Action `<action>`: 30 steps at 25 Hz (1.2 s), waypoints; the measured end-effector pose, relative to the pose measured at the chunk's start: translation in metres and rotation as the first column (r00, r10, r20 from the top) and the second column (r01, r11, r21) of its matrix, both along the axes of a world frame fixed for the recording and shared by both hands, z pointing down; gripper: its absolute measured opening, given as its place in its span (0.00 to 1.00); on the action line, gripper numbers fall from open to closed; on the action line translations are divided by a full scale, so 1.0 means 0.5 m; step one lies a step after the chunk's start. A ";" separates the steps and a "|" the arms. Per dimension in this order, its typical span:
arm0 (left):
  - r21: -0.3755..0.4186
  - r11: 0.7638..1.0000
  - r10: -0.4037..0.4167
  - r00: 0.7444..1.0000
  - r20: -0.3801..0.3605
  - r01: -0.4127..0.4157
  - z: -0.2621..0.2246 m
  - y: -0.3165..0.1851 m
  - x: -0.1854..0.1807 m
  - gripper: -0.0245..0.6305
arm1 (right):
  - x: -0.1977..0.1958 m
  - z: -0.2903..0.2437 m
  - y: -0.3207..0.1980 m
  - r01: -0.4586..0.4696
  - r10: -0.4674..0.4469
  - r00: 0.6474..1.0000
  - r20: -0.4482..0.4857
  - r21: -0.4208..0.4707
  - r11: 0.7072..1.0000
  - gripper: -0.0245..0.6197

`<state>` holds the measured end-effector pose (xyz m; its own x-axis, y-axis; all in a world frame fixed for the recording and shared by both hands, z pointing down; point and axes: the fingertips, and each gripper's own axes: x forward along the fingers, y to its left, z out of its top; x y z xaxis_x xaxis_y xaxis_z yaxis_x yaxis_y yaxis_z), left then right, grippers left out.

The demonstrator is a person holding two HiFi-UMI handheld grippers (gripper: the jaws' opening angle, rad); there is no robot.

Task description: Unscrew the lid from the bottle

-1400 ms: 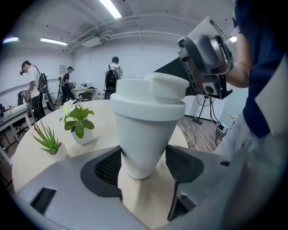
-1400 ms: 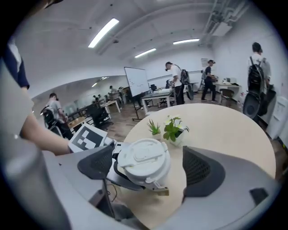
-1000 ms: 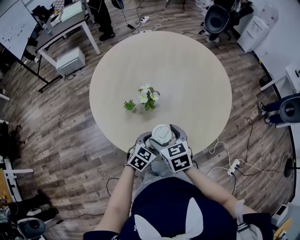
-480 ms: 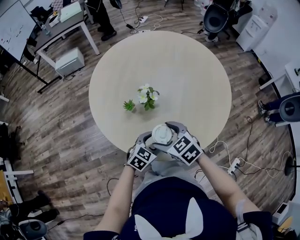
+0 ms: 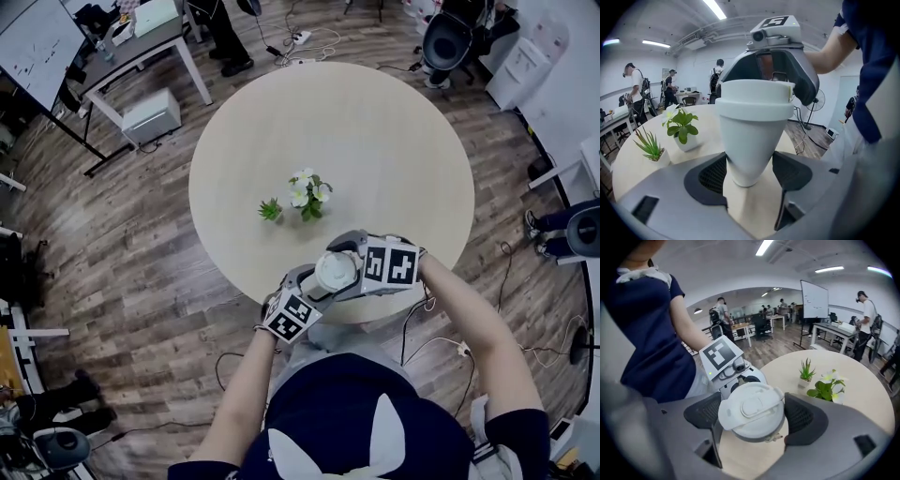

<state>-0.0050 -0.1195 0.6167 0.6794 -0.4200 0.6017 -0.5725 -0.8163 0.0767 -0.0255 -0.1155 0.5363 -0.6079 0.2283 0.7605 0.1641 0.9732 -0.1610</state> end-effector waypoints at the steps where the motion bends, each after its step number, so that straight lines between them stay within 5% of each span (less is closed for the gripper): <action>1: -0.001 1.000 -0.001 1.000 -0.001 0.001 -0.001 -0.001 -0.002 0.52 | -0.001 0.001 0.002 0.047 -0.046 0.998 -0.030 0.004 0.999 0.70; 6: 0.001 1.000 -0.015 1.000 -0.011 0.016 -0.004 -0.010 -0.012 0.52 | -0.002 0.011 -0.001 0.221 -0.207 0.951 -0.229 0.038 0.974 0.71; 10: -0.002 1.000 -0.022 1.000 -0.010 0.022 -0.005 -0.009 -0.013 0.52 | -0.002 0.018 0.001 0.269 -0.224 0.923 -0.312 0.110 0.957 0.72; 13: -0.005 1.000 -0.022 1.000 -0.005 0.022 -0.005 -0.008 -0.011 0.52 | -0.011 0.014 0.000 0.146 -0.115 0.967 -0.226 0.127 0.981 0.72; 17: -0.006 1.000 -0.025 1.000 -0.002 0.025 -0.001 -0.009 -0.012 0.52 | -0.032 -0.031 -0.023 -0.116 0.114 0.993 0.023 0.129 0.985 0.76; 22: -0.010 0.999 -0.032 0.999 -0.006 0.032 0.002 -0.009 -0.012 0.52 | -0.028 -0.051 -0.041 -0.399 0.372 0.907 0.196 0.121 0.909 0.78; 30: -0.016 0.999 -0.039 0.999 -0.007 0.039 0.000 -0.010 -0.012 0.52 | 0.003 0.006 -0.048 -0.705 0.683 0.701 0.205 0.055 0.707 0.75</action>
